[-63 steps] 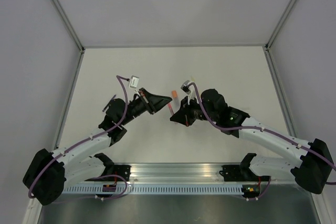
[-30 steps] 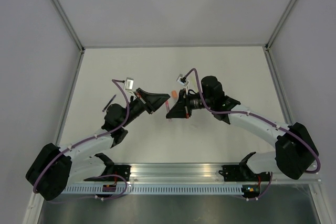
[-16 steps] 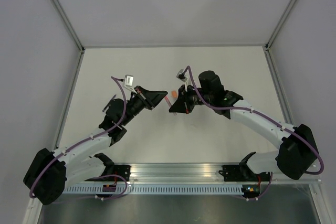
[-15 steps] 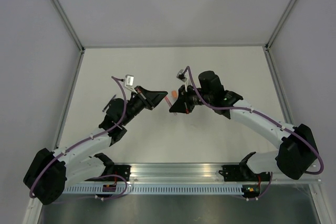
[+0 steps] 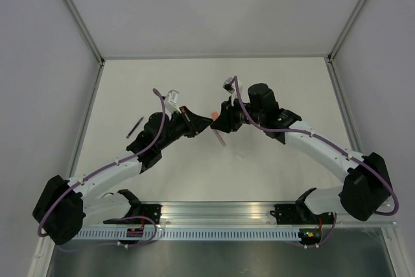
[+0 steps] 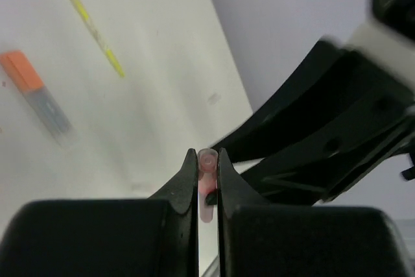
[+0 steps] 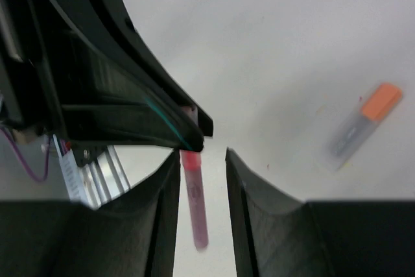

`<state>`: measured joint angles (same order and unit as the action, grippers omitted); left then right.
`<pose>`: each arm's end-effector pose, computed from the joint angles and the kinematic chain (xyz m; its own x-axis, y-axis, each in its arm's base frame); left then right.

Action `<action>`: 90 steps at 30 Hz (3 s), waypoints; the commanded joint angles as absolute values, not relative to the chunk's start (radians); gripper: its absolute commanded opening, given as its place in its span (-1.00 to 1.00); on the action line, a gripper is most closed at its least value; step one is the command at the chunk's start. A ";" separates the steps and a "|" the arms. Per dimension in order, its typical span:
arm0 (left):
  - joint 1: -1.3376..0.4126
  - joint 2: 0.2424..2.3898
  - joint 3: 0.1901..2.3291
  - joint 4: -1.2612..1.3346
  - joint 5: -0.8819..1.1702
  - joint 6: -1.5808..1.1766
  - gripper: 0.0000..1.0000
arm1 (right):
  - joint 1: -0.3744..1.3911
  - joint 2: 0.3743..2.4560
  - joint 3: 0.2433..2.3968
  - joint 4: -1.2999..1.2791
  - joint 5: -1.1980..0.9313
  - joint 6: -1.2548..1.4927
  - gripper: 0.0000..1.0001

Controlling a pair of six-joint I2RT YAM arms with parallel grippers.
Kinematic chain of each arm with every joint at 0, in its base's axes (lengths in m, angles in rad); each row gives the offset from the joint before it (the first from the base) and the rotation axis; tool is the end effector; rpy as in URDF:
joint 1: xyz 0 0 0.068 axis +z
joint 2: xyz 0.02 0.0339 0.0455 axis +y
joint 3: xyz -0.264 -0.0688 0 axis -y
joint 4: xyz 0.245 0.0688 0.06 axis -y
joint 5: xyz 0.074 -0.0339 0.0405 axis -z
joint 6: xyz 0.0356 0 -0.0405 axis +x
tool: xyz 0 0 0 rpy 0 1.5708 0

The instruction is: Insert the pens into the pen caps

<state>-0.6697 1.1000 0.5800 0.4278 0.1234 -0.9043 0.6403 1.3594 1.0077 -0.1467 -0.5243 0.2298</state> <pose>0.1945 -0.1596 0.2690 -0.6044 -0.5164 -0.6067 0.3835 0.4789 -0.7897 0.2358 0.1979 0.2934 -0.5714 -0.1798 -0.8007 -0.7596 0.4852 0.4331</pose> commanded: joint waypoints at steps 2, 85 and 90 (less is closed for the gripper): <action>-0.710 1.130 0.663 0.088 0.184 -0.900 -0.95 | 0.591 1.327 1.095 0.020 -0.373 0.250 -0.17; 0.086 1.945 1.338 -0.683 -0.157 0.011 0.18 | 0.591 1.071 0.750 -0.009 -0.301 0.428 0.03; 0.084 1.974 1.335 -0.706 -0.080 0.012 0.10 | 0.591 1.069 0.750 -0.009 -0.302 0.426 0.03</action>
<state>0.0895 1.9377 1.3182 -0.6678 -0.1238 -0.0181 0.5900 1.0920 0.7521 -0.0513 -0.2916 0.4194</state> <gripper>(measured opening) 0.556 0.516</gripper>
